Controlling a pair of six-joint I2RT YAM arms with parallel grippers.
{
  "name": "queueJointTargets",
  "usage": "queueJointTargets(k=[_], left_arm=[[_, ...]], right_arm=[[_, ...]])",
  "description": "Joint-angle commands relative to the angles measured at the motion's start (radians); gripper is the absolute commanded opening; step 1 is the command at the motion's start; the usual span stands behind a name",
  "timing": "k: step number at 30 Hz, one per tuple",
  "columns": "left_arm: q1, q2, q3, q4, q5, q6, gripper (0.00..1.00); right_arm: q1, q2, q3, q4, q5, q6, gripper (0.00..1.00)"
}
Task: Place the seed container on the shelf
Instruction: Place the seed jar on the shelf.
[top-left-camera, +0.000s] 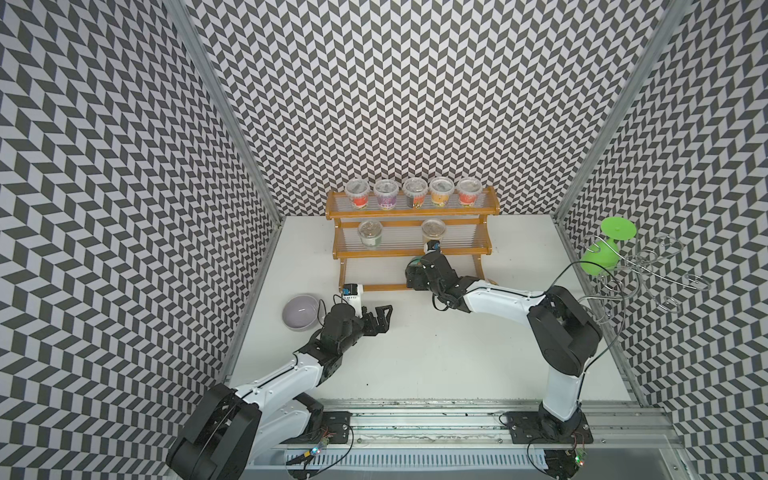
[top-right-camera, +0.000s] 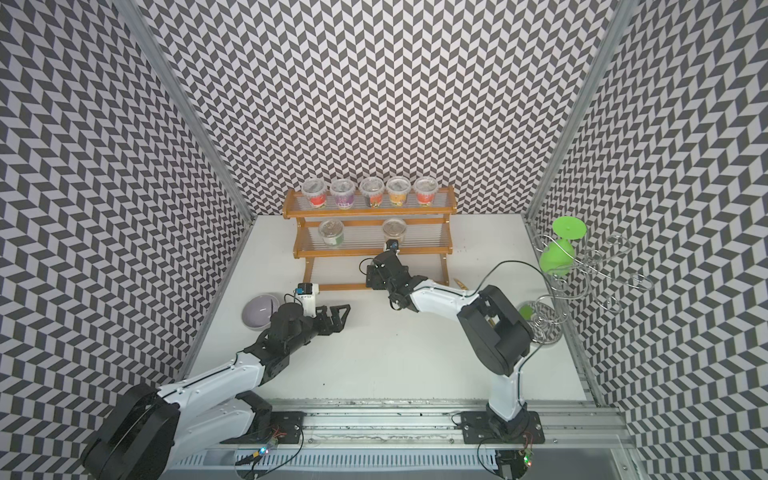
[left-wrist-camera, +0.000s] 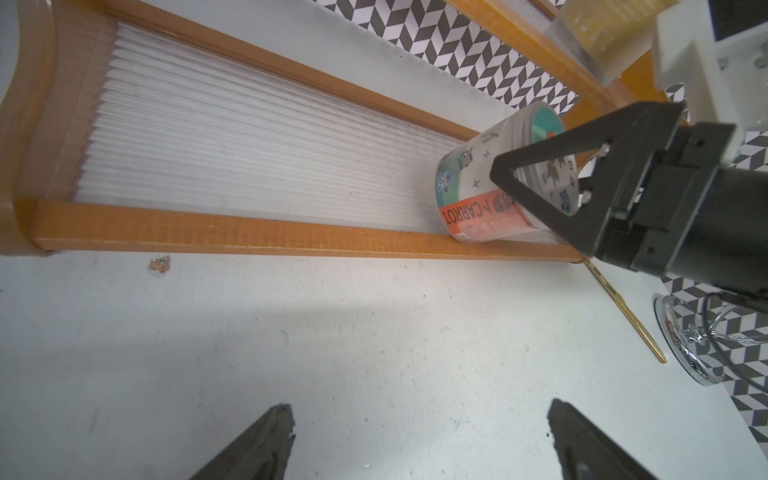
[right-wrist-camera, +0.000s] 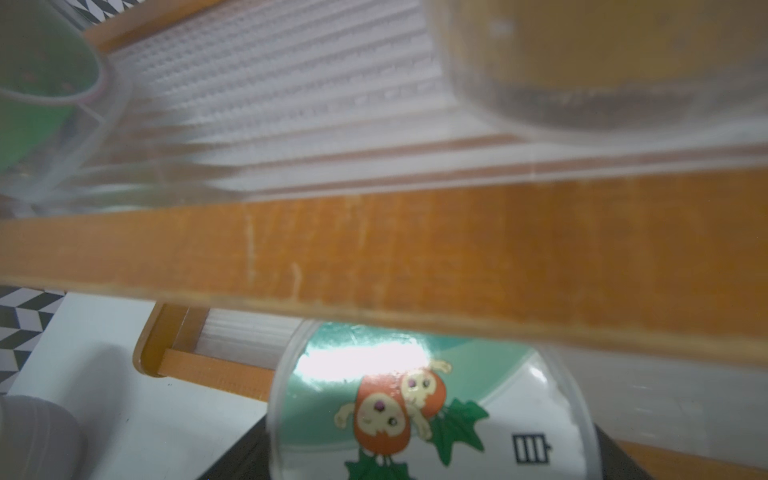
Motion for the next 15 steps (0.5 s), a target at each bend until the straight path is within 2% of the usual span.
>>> queueJointTargets(k=[1, 15], left_arm=[[0.007, 0.005, 0.018, -0.019, 0.009, 0.001, 1.0], [0.009, -0.003, 0.026, -0.034, 0.017, 0.004, 1.0]], right_arm=[[0.005, 0.024, 0.037, 0.056, 0.037, 0.022, 0.87], [0.005, 0.046, 0.081, -0.006, 0.019, 0.02, 0.97]])
